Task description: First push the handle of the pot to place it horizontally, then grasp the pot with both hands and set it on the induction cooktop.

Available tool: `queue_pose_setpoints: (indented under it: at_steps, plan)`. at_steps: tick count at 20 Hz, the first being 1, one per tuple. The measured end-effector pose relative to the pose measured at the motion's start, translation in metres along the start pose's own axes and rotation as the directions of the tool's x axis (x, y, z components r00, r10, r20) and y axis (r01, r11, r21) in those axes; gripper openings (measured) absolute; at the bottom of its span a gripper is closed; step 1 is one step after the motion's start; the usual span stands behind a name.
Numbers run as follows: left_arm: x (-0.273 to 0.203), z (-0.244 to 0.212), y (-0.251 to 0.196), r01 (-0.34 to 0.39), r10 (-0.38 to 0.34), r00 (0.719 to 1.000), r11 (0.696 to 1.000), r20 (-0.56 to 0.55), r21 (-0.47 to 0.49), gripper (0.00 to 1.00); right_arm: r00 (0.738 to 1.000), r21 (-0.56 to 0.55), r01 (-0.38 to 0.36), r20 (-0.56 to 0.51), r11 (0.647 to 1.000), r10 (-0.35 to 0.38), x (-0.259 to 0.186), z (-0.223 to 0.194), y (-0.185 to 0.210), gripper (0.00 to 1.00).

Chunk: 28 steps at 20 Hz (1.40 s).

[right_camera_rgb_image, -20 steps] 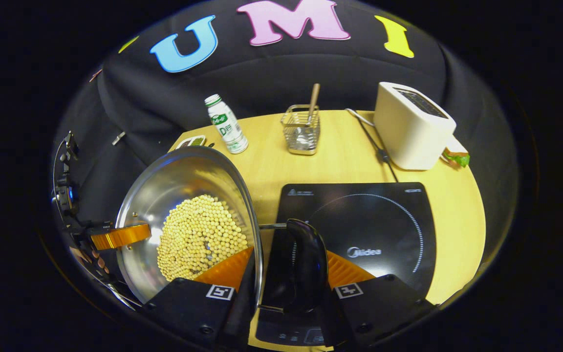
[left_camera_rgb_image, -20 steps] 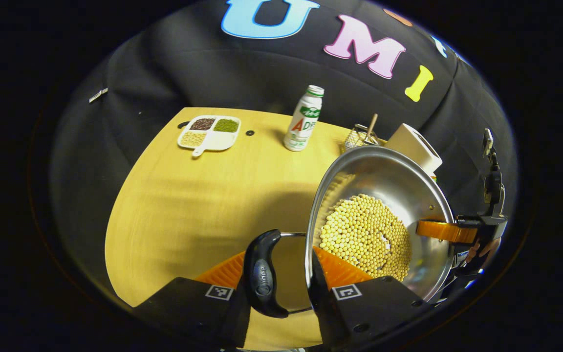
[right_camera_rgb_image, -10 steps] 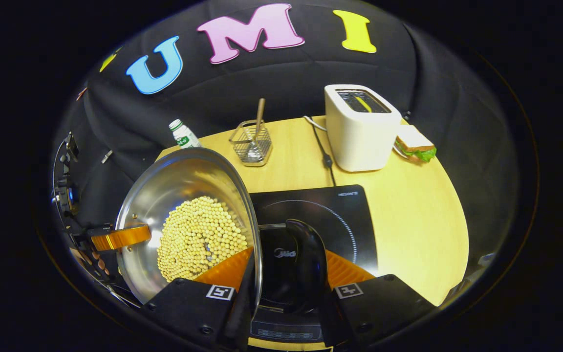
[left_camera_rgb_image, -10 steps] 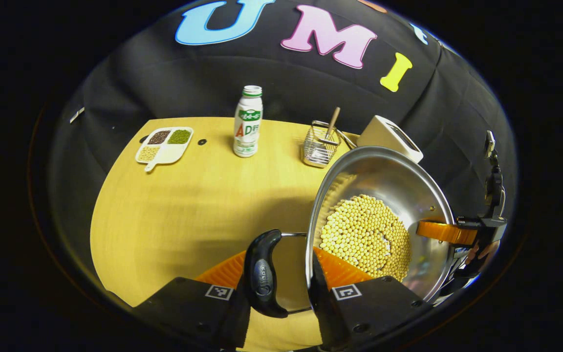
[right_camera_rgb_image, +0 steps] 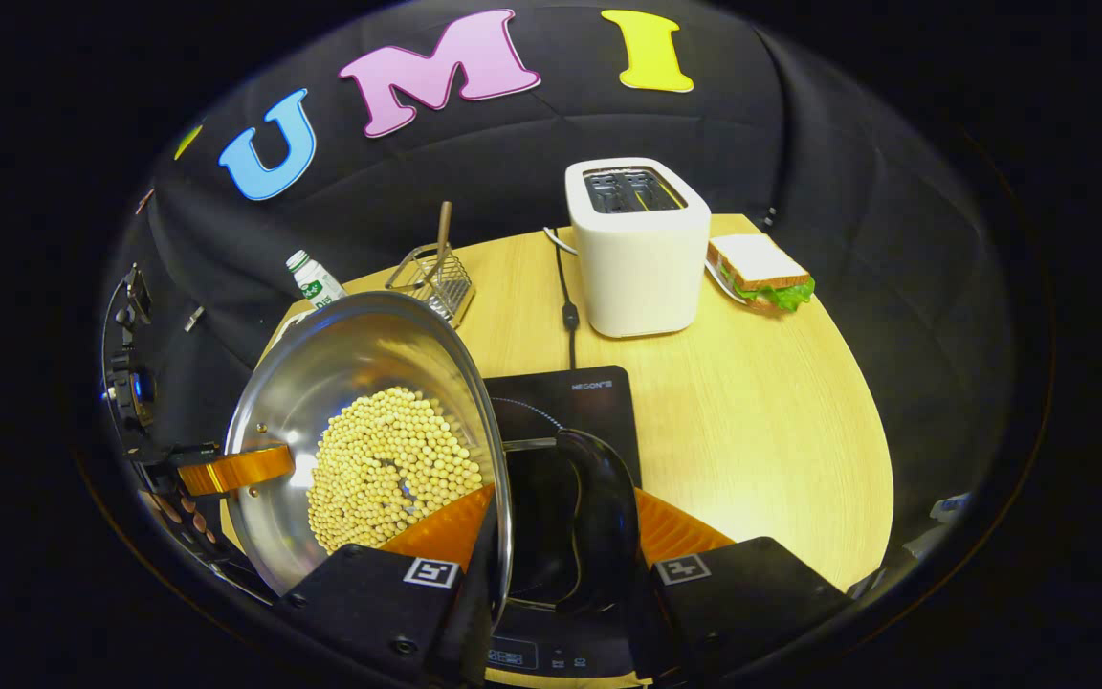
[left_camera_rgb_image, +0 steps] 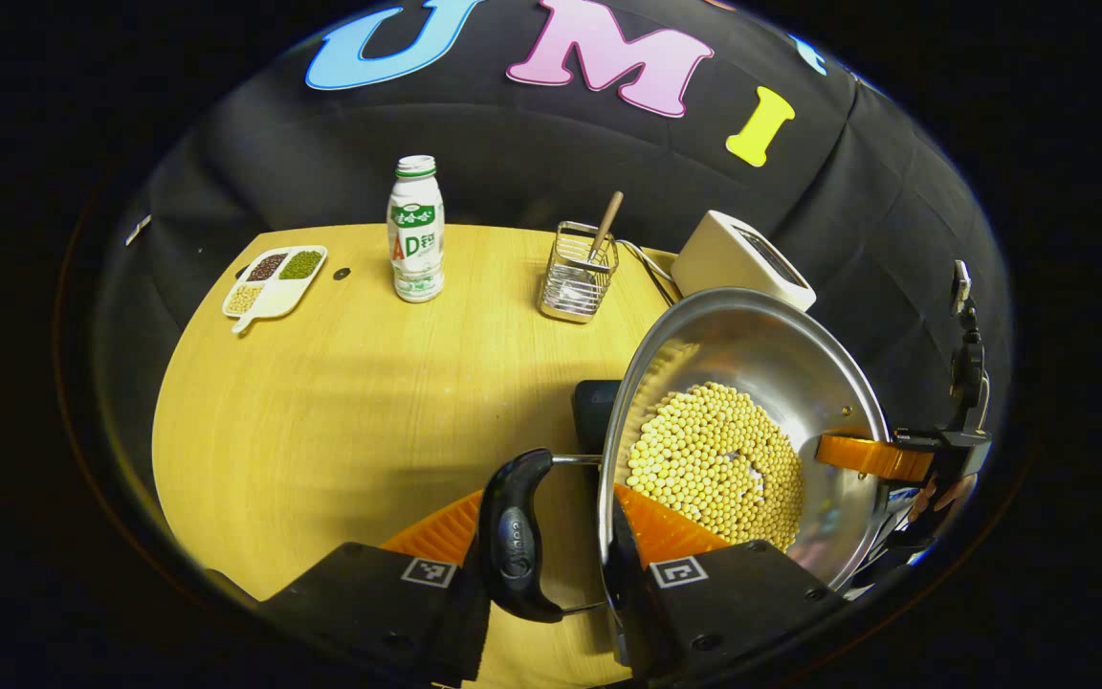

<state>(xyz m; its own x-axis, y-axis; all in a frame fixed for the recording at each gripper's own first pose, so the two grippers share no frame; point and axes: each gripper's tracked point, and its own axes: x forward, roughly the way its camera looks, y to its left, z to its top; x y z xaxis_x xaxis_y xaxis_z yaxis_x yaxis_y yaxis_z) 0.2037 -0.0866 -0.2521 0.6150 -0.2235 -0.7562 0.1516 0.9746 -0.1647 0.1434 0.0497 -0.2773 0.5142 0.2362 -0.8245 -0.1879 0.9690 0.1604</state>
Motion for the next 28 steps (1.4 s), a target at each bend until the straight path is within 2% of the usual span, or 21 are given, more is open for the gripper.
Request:
queue_pose_setpoints:
  at_steps: [10, 13, 15, 16, 17, 18, 20, 28]
  plan:
    - [0.044, -0.010, -0.034, -0.005, 0.004, 0.999, 1.000, -0.044, -0.017, 0.59, 0.998, 0.020, 0.017, -0.063, 1.000, -0.016, 0.025, -0.004, -0.048, 0.59]
    - [0.052, -0.014, -0.031, -0.010, 0.008, 0.998, 1.000, -0.063, -0.027, 0.58, 0.997, 0.015, 0.016, -0.081, 1.000, -0.015, 0.033, -0.008, -0.049, 0.59]
    - [0.053, -0.022, -0.029, -0.011, 0.008, 0.997, 0.999, -0.082, -0.034, 0.57, 0.995, 0.005, 0.014, -0.098, 1.000, -0.014, 0.038, -0.012, -0.048, 0.55]
    - [0.051, -0.020, -0.028, -0.008, 0.004, 0.997, 0.999, -0.083, -0.044, 0.59, 0.995, 0.002, 0.009, -0.094, 1.000, -0.009, 0.036, -0.011, -0.047, 0.60]
    - [0.054, -0.022, -0.028, -0.013, 0.009, 0.996, 0.999, -0.084, -0.037, 0.59, 0.996, 0.001, 0.006, -0.091, 1.000, -0.006, 0.037, -0.011, -0.044, 0.60]
    - [0.051, -0.020, -0.028, -0.012, 0.009, 0.997, 0.999, -0.082, -0.035, 0.58, 0.996, 0.001, 0.001, -0.091, 1.000, -0.001, 0.042, -0.011, -0.045, 0.56]
    - [0.051, -0.021, -0.027, -0.011, 0.008, 0.997, 1.000, -0.082, -0.027, 0.59, 0.994, 0.013, -0.010, -0.105, 1.000, 0.012, 0.043, -0.015, -0.046, 0.61]
    - [0.051, -0.023, -0.027, -0.045, 0.042, 0.994, 0.999, -0.104, -0.030, 0.64, 0.996, 0.010, -0.045, -0.077, 0.999, 0.045, 0.044, -0.013, -0.043, 0.63]
